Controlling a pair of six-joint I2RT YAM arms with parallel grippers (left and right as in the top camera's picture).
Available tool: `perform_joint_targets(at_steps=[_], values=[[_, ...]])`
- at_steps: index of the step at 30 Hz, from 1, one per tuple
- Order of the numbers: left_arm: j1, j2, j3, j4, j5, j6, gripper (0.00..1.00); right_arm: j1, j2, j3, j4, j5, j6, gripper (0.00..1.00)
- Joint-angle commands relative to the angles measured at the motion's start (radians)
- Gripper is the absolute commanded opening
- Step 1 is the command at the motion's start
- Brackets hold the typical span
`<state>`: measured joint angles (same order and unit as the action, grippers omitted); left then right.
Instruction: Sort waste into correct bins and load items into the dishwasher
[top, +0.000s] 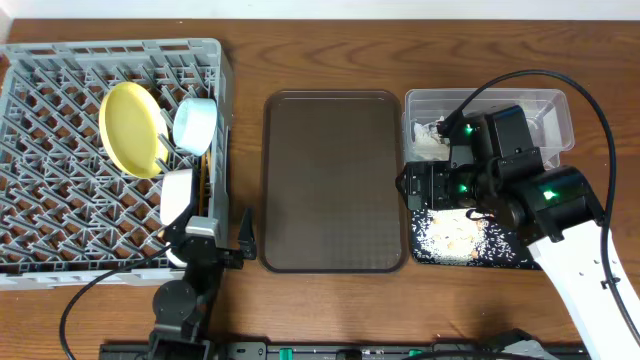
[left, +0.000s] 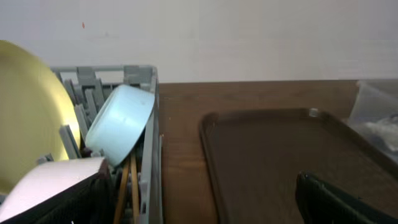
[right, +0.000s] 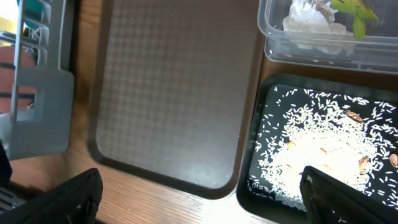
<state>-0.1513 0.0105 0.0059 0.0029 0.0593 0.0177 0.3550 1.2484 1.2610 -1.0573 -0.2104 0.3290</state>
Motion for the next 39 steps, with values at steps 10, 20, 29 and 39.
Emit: perform_joint_targets(at_steps=[10,20,29,39], values=[[0.004,0.001,-0.002,-0.07,-0.012,-0.016,0.95,0.005,0.002,0.001,-0.002,-0.003,0.003,0.99],[0.004,0.001,-0.002,-0.07,-0.012,-0.016,0.95,0.003,-0.033,0.001,0.005,0.082,-0.033,0.99],[0.004,0.001,-0.002,-0.07,-0.012,-0.016,0.95,-0.029,-0.27,-0.002,0.146,0.109,-0.475,0.99],[0.004,0.001,-0.002,-0.07,-0.012,-0.016,0.95,-0.219,-0.525,-0.161,0.198,0.105,-0.529,0.99]])
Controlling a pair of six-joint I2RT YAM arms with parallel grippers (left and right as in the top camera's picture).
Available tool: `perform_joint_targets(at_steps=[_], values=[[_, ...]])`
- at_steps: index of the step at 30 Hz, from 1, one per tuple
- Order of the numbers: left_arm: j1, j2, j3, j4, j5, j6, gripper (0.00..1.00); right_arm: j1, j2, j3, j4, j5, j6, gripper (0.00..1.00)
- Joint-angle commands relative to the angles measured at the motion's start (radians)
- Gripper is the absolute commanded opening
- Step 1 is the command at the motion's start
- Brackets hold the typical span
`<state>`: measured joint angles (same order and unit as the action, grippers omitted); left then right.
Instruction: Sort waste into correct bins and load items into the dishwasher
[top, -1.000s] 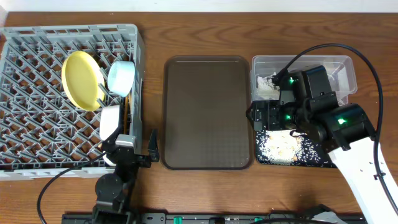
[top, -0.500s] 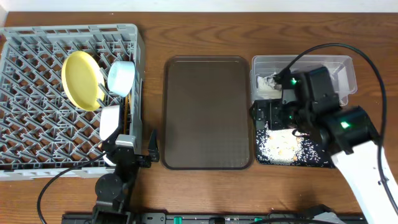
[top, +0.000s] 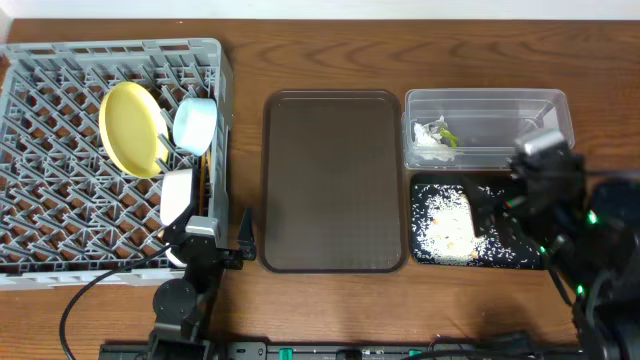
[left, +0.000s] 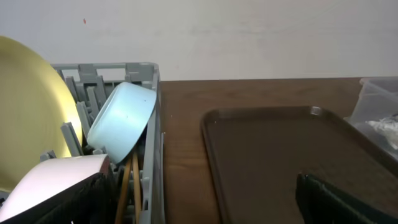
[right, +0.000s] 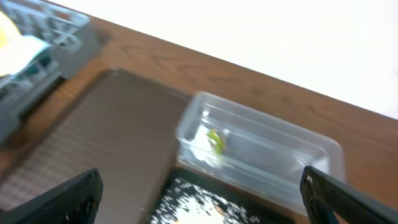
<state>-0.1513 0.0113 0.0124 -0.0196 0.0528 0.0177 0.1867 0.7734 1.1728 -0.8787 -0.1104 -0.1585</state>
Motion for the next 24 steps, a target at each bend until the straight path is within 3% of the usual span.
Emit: perform_joint_targets(at_steps=[1,9,24], values=[[0.004,0.0,-0.008,-0.047,-0.005,-0.016,0.95,-0.071,-0.077,-0.11,0.039,0.005,-0.042,0.99],[0.004,0.0,-0.008,-0.047,-0.005,-0.016,0.96,-0.161,-0.323,-0.47,0.241,-0.028,-0.04,0.99],[0.004,0.0,-0.008,-0.047,-0.005,-0.016,0.96,-0.163,-0.762,-1.014,0.591,-0.029,-0.037,0.99]])
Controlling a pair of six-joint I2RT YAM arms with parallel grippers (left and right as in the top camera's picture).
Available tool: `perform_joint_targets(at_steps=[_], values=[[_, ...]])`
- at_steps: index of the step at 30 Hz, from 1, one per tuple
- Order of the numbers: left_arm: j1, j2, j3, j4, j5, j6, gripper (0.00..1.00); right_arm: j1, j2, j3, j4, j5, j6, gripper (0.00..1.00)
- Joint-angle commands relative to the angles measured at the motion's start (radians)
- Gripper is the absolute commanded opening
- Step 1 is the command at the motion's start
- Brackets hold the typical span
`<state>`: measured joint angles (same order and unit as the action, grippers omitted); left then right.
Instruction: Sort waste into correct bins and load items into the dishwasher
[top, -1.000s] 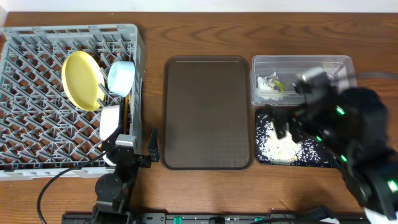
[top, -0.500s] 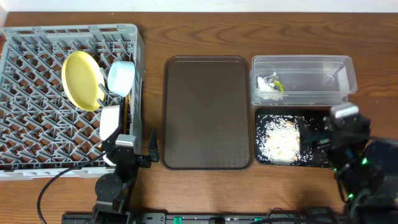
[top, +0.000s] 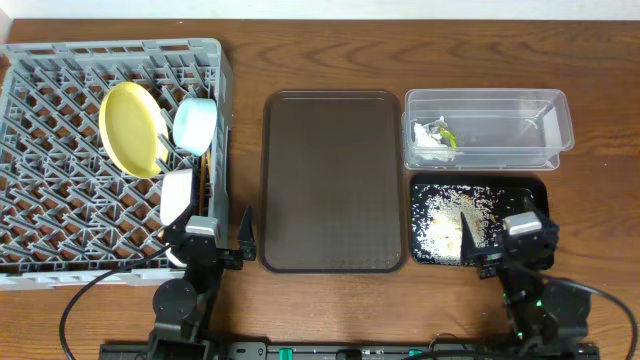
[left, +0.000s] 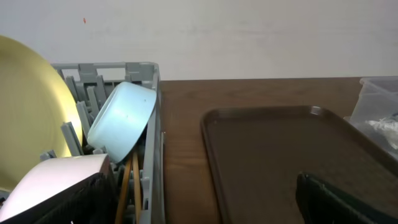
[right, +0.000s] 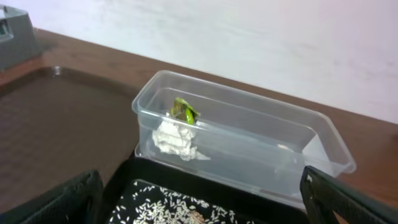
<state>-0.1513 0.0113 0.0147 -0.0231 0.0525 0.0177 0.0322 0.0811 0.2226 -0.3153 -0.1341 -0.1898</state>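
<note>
The grey dish rack (top: 60, 180) holds a yellow plate (top: 130, 128), a light blue bowl (top: 194, 124), a white cup (top: 177, 195) and wooden chopsticks (left: 129, 186). The brown tray (top: 333, 180) is bare. A clear bin (top: 500, 128) contains crumpled white paper with a green scrap (right: 177, 130). Rice (top: 445, 225) lies in the black bin (top: 515, 195). My left gripper (top: 215, 240) sits open at the table's front by the rack's corner. My right gripper (top: 505, 245) sits open, low at the front edge of the black bin. Neither holds anything.
The rack fills the left side, the tray the middle, the two bins the right. Brown tabletop (top: 245, 60) shows in the strips between them and along the back. A pale wall stands behind the table in both wrist views.
My right arm was over the right end of the black bin; now its gripper rests low at that bin's front edge, facing the clear bin. The left arm is unchanged.
At first my right gripper hung open over the tray's right edge and the bins' left ends, looking down on the rice. Later it was out at the bins' right end. Now it sits at the table's front. The left gripper stayed put throughout.
</note>
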Motion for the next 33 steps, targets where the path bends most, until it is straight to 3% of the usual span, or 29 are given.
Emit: perform_joint_targets(at_steps=[1,7,33], values=[[0.004,0.0,-0.011,-0.044,-0.005,-0.016,0.96,-0.01,-0.077,-0.088,0.054,-0.006,-0.005,0.99],[0.004,0.0,-0.011,-0.044,-0.005,-0.016,0.96,-0.013,-0.076,-0.22,0.261,-0.005,-0.006,0.99],[0.004,0.0,-0.011,-0.044,-0.005,-0.016,0.96,-0.012,-0.076,-0.217,0.255,-0.005,-0.006,0.99]])
